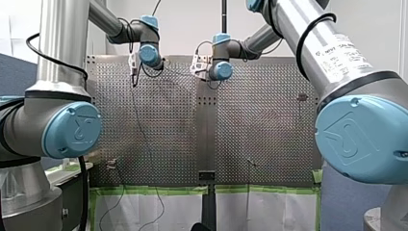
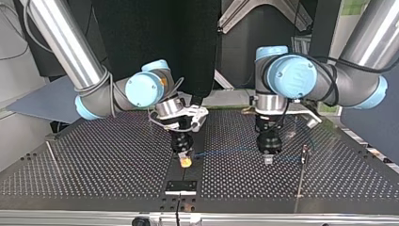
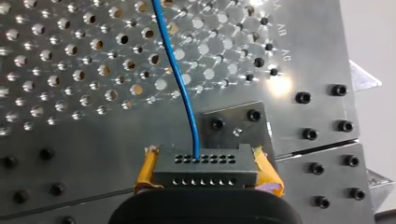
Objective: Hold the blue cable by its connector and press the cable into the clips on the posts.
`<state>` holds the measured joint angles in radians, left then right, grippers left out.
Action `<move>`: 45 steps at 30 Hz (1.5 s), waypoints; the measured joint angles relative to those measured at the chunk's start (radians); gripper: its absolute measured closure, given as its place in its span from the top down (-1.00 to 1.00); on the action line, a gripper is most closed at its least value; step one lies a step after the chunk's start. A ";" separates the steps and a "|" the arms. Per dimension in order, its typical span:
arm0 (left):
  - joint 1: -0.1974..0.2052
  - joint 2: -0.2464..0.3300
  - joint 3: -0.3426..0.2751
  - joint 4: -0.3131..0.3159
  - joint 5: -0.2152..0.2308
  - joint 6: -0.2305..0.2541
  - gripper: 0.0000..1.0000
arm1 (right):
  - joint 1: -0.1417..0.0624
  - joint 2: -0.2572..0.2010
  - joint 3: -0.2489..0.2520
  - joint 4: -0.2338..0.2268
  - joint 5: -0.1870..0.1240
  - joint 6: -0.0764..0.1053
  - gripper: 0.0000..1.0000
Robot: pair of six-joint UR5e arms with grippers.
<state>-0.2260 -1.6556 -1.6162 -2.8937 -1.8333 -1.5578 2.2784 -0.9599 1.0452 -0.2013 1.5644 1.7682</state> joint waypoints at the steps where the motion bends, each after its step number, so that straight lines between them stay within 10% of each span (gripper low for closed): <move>1: -0.002 0.000 -0.004 0.005 -0.001 0.000 -1.00 | 0.000 0.000 0.005 0.000 0.000 0.000 -1.00; 12: -0.020 -0.001 -0.080 0.075 -0.015 0.001 -1.00 | 0.005 0.000 0.085 -0.025 0.036 -0.019 -1.00; 29: -0.088 -0.098 -0.211 0.178 -0.044 -0.001 -1.00 | 0.041 0.000 0.230 -0.168 0.109 -0.045 -1.00; 45: -0.147 -0.209 -0.319 0.309 -0.071 0.013 -1.00 | 0.036 0.005 0.371 -0.309 0.179 -0.062 -1.00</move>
<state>-0.3733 -1.8644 -1.9352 -2.5849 -1.9048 -1.5444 2.3140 -0.9548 1.4165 -0.5106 1.7432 1.7059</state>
